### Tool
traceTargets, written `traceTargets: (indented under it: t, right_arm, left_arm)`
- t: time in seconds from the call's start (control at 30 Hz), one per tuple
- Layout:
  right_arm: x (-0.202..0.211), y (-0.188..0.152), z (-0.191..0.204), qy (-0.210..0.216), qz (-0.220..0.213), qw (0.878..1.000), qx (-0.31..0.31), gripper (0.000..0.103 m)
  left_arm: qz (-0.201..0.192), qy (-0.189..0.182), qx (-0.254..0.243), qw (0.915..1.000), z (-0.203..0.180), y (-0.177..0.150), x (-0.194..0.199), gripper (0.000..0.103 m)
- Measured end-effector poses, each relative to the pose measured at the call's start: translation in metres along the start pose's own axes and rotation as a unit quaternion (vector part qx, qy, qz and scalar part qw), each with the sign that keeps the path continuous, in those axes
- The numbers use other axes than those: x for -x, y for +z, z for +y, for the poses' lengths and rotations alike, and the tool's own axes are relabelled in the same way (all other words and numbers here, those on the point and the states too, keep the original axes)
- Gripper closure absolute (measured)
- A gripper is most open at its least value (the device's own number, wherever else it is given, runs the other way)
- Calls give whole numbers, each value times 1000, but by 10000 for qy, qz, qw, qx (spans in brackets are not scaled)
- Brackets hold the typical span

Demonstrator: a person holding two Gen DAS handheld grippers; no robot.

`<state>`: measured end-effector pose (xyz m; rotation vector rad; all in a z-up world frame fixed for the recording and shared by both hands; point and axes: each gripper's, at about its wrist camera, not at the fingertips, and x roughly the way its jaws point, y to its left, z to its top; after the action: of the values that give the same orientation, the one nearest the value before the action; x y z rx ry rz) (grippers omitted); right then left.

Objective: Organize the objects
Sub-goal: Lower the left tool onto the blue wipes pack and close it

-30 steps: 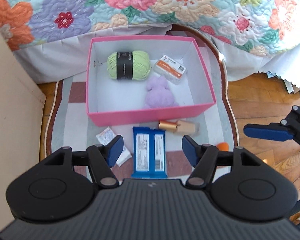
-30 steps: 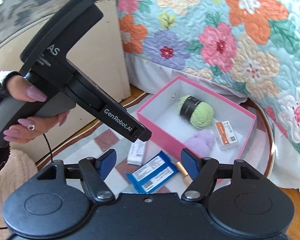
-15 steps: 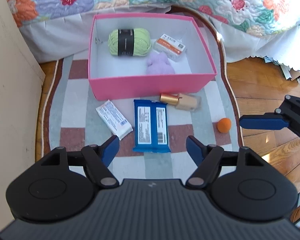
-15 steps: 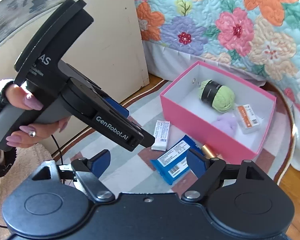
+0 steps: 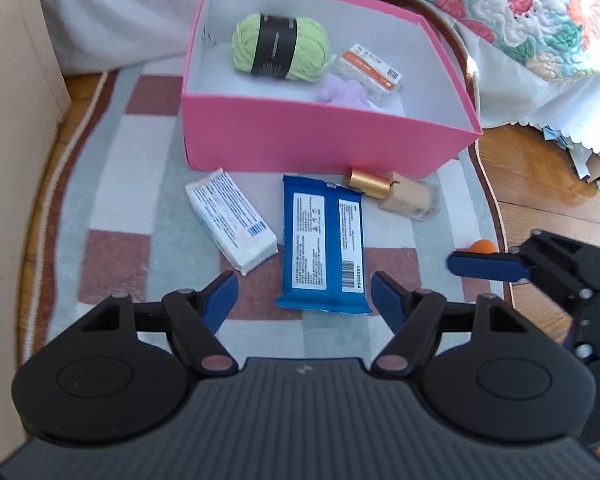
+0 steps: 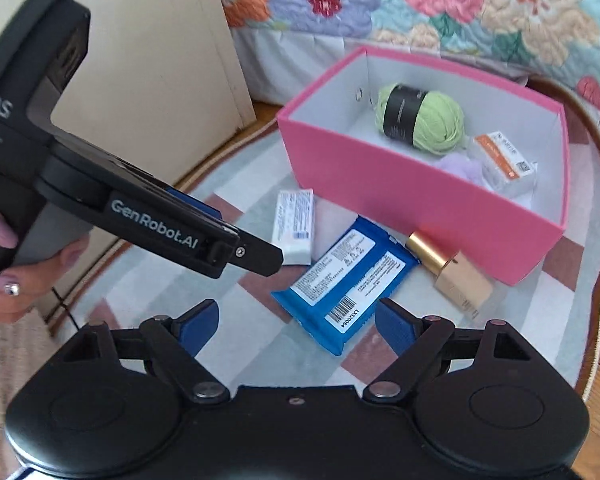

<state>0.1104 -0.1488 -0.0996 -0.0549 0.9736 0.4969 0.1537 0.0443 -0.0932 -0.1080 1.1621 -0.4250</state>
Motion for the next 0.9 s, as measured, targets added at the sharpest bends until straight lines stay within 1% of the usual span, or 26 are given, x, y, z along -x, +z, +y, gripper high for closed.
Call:
traceTargets:
  t: [0.07, 0.13, 0.2, 0.3, 0.4, 0.5, 0.53, 0.6, 0.7, 0.8, 0.9]
  right_arm:
    - [-12, -5, 1, -52, -18, 10000, 42, 15]
    - [-23, -9, 2, -158, -73, 9998, 102, 15]
    - [-32, -15, 4, -333, -176, 9990, 249, 15]
    - [-45, -22, 5, -571, -281, 9972, 386, 15]
    - [-60, -28, -1, -611, -256, 9973, 313, 15]
    - [-73, -33, -4, -656, -164, 9974, 246, 15]
    - [-76, -34, -6, -630, -153, 9977, 198, 15]
    - [-79, -35, -10, -506, -131, 9986, 66, 15]
    - [-81, -35, -15, -374, -112, 9992, -131, 15]
    - [-79, -34, -18, -248, -96, 9991, -317, 15]
    - [-73, -38, -17, -351, -78, 9989, -300, 14]
  left_arm:
    - [-26, -86, 0, 10000, 3, -4, -10, 39]
    - [35, -69, -64, 9999, 4, -8, -22, 45]
    - [76, -50, -64, 9999, 6, -11, -34, 49]
    - [51, 21, -84, 9999, 8, -13, -48, 51]
    - [-25, 116, -47, 9999, 10, -14, -59, 54]
    - [-96, 91, -12, 9999, 9, -11, -67, 60]
    - [-110, 95, -68, 9999, 7, -10, -70, 63]
    - [-93, 66, -93, 9999, 6, -7, -77, 65]
    - [39, -294, 160, 9994, 8, -8, -83, 67]
    - [194, -561, 381, 9975, 9, -15, -83, 68]
    - [472, -897, 682, 9925, 9, -24, -81, 68]
